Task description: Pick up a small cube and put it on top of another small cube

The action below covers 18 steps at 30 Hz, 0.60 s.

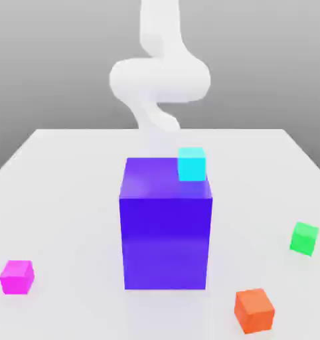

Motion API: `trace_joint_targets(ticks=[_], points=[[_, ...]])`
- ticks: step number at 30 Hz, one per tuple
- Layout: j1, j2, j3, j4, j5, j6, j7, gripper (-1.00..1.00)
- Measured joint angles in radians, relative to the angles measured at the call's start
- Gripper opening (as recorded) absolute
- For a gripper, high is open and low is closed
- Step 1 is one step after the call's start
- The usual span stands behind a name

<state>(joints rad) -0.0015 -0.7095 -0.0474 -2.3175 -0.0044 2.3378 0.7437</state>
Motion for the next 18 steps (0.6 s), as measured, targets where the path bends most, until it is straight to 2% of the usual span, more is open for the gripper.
trace_joint_targets(ticks=[10,18], points=[[-0.013,0.361,-0.21,-0.071,0.03,0.153,-0.263,0.0],[-0.074,0.657,-0.343,-0.125,0.137,0.271,-0.53,0.0]])
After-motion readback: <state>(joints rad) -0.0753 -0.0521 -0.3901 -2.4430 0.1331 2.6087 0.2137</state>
